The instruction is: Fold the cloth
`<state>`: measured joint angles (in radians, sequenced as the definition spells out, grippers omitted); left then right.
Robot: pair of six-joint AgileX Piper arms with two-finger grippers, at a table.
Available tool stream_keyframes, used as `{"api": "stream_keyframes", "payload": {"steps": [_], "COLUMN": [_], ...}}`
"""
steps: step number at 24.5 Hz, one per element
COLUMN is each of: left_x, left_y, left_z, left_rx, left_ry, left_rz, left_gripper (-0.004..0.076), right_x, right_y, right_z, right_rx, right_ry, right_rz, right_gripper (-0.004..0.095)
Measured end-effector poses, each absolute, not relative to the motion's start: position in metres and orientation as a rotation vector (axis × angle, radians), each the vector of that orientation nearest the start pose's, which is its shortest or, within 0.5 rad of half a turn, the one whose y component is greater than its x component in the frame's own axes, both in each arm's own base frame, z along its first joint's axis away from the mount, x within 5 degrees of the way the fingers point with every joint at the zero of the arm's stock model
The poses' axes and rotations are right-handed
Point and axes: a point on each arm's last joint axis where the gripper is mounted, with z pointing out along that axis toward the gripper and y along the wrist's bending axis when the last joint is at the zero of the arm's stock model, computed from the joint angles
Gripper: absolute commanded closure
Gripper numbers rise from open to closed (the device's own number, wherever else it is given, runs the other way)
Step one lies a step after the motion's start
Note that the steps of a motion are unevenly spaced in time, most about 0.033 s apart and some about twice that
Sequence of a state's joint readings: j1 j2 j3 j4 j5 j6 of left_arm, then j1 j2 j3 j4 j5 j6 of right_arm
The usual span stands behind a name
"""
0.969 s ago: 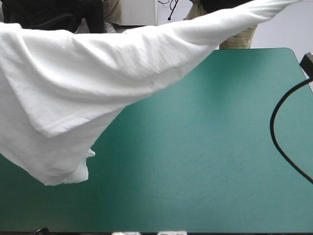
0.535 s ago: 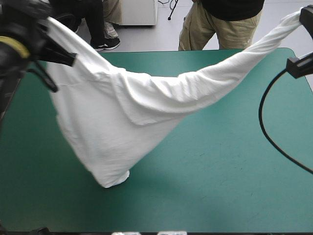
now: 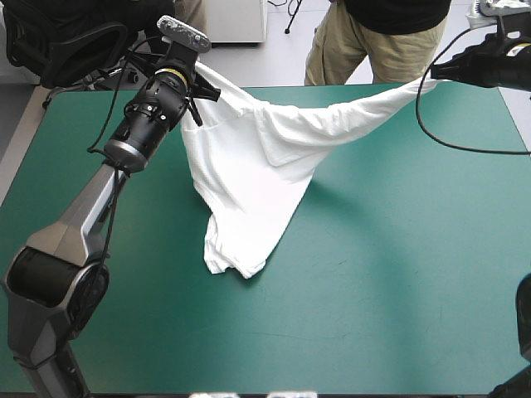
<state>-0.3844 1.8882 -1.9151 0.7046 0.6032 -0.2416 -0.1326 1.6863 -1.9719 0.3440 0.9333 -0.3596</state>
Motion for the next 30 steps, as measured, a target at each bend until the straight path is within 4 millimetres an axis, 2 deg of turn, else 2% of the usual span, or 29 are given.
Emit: {"api": "stream_keyframes", "payload": {"steps": [1,3,4,5,6,7,8,9,10,14,18,19,26,30], "left_x": [0.436,0.454,0.464,0.468,0.475,0.481,0.486,0.489,0.492,0.490,0.477,0.471,0.423,0.395], "left_y": [-0.138,-0.143,-0.148,-0.150,-0.154,-0.156,-0.156,-0.155,-0.149,-0.140,-0.134,-0.133,-0.117,-0.111], "left_z": [0.394,0.369,0.347,0.338,0.319,0.302,0.285,0.275,0.264,0.264,0.293,0.306,0.383,0.411], "left_rx": [0.468,0.464,0.471,0.468,0.467,0.466,0.462,0.459,0.442,0.408,0.407,0.408,0.385,0.398], "left_ry": [1.860,1.872,1.906,1.927,1.971,2.009,2.050,2.080,2.126,2.187,2.189,2.180,2.163,2.191], "left_rz": [0.339,0.305,0.283,0.266,0.243,0.228,0.219,0.227,0.241,0.289,0.305,0.303,0.277,0.221], "left_gripper": [0.0732,0.0714,0.0696,0.0630,0.0547,0.0402,0.0290,0.0160,0.0143,0.0199,0.0254,0.0258,0.0269,0.0269], "right_x": [0.387,0.425,0.447,0.456,0.469,0.476,0.483,0.486,0.488,0.489,0.479,0.475,0.423,0.384], "right_y": [-0.027,-0.032,-0.035,-0.037,-0.038,-0.040,-0.041,-0.041,-0.042,-0.042,-0.040,-0.040,-0.030,-0.023], "right_z": [0.453,0.408,0.373,0.356,0.329,0.312,0.294,0.286,0.280,0.288,0.316,0.325,0.403,0.444], "right_rx": [-0.165,-0.137,-0.121,-0.113,-0.104,-0.097,-0.089,-0.086,-0.082,-0.082,-0.097,-0.103,-0.162,-0.200], "right_ry": [2.090,2.162,2.235,2.269,2.322,2.355,2.386,2.401,2.404,2.376,2.335,2.323,2.248,2.208], "right_rz": [0.124,0.149,0.168,0.177,0.189,0.196,0.200,0.202,0.200,0.190,0.186,0.184,0.181,0.183], "right_gripper": [0.0921,0.0890,0.0854,0.0768,0.0666,0.0549,0.0443,0.0356,0.0345,0.0346,0.0347,0.0348,0.0409,0.0417]}}
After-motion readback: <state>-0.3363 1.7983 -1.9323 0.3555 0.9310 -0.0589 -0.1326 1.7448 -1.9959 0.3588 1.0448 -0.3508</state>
